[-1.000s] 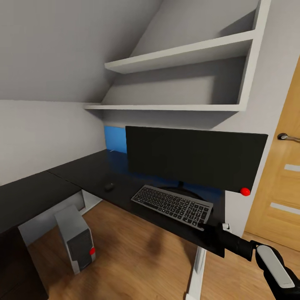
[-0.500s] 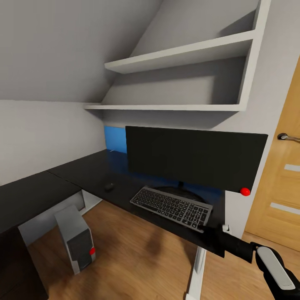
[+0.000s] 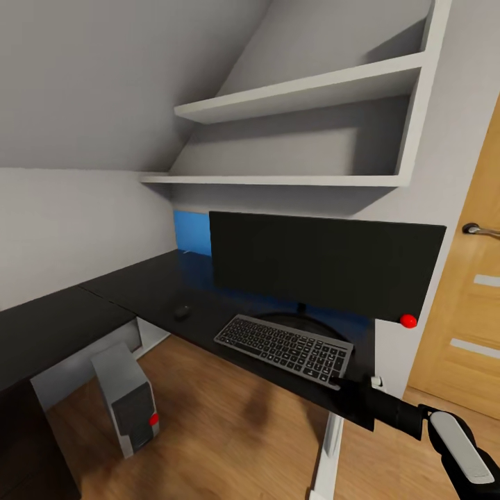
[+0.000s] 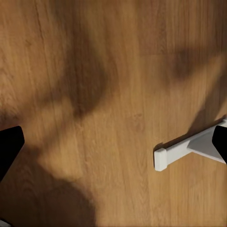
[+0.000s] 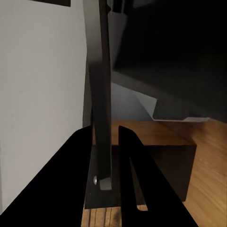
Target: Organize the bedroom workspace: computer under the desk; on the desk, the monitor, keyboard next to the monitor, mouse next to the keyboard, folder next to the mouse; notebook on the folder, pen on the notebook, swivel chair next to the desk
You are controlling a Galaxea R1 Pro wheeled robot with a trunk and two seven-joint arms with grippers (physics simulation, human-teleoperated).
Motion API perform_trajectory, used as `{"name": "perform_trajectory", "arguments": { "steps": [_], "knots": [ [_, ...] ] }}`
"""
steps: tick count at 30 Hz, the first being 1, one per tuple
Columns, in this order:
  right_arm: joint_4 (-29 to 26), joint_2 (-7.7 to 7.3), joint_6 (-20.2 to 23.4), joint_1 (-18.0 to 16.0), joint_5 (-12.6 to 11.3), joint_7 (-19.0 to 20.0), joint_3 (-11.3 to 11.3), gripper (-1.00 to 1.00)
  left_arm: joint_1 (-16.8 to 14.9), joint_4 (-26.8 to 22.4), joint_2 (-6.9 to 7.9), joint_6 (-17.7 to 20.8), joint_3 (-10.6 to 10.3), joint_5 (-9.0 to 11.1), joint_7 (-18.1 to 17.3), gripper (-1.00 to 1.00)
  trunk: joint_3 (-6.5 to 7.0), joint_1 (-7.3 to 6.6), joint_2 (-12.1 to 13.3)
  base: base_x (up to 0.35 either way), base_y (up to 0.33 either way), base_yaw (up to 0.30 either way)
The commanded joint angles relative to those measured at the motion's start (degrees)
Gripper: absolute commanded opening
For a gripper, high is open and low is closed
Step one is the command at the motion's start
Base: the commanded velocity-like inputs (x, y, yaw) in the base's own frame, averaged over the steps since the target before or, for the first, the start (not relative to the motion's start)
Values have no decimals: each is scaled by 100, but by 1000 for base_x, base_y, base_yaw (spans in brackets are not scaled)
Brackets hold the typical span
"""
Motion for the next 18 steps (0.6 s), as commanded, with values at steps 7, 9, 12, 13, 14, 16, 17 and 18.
{"name": "perform_trajectory", "arguments": {
  "steps": [7,9,12,13,14,16,17,18],
  "knots": [
    [34,-44,23,-1,72,55,-9,-100,-1,-7,-2,35,13,10,26,100,121,-155,279,0,0,0],
    [119,-94,23,0,70,55,-3,-100,-1,-7,-2,35,13,10,28,100,157,-199,360,0,0,0],
    [190,-159,23,0,60,66,7,-100,-1,-7,-2,35,13,10,26,100,211,-264,480,0,0,0],
    [201,-171,23,0,58,91,12,-100,-1,-7,-2,35,13,10,25,100,229,-286,520,0,0,0],
    [212,-179,23,0,57,131,20,-100,-1,-7,-2,35,13,10,25,100,247,-308,560,0,0,0],
    [218,-183,23,0,60,164,29,-100,-1,-7,-2,35,13,10,19,100,247,-308,560,0,0,0],
    [226,-190,23,0,66,185,32,-100,-1,-7,-2,35,13,13,4,100,247,-308,560,0,0,0],
    [228,-192,23,0,71,192,33,-100,-1,-7,-2,35,13,14,-3,100,247,-308,560,0,0,0]
  ]
}}
